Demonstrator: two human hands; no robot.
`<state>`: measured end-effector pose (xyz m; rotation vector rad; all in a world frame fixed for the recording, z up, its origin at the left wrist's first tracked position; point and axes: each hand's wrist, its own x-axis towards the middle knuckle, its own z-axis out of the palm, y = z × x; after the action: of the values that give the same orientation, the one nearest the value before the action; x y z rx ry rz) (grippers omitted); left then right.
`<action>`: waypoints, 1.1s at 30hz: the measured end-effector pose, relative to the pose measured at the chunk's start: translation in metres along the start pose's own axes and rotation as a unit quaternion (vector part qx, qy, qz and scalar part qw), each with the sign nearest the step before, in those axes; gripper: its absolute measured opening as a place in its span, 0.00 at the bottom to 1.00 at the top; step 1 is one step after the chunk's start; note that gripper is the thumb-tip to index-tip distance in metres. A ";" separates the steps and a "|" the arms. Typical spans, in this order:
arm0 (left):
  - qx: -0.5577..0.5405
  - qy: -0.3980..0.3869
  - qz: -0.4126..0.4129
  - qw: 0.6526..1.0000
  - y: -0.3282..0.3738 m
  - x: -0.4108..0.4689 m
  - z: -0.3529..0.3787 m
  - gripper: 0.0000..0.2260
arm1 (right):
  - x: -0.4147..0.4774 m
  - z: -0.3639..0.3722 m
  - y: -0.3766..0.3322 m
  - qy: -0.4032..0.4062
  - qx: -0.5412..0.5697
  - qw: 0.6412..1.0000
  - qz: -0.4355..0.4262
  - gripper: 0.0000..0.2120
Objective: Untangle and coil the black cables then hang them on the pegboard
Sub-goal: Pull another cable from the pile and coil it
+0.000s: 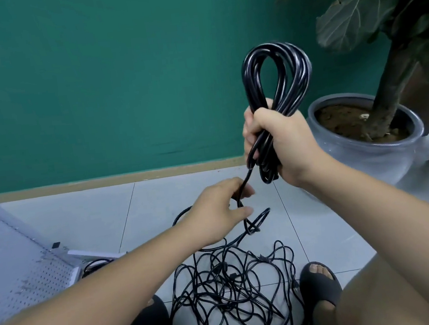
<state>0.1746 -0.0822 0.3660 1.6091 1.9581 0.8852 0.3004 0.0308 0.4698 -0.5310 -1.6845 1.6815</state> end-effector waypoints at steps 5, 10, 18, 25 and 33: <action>0.149 0.007 -0.013 0.989 -0.029 0.013 -0.011 0.11 | 0.002 -0.010 -0.004 0.028 0.005 0.999 -0.019 0.12; 0.052 -0.027 -0.062 0.996 -0.032 0.017 -0.040 0.07 | 0.007 -0.029 -0.010 0.061 -0.004 0.998 -0.029 0.10; 0.084 0.137 -0.162 0.974 -0.063 0.031 -0.103 0.10 | 0.011 -0.047 -0.003 0.054 -0.099 0.993 -0.021 0.08; 0.263 0.113 -0.315 0.905 -0.142 0.029 -0.125 0.11 | 0.012 -0.049 0.000 0.065 -0.109 0.992 -0.012 0.10; 0.183 -0.008 -0.257 0.949 -0.095 0.029 -0.088 0.13 | 0.004 -0.024 0.007 0.016 -0.119 0.993 0.001 0.13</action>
<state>0.0424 -0.0817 0.3597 1.1635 2.4677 0.3138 0.3133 0.0506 0.4615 -0.6684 -1.8728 1.4723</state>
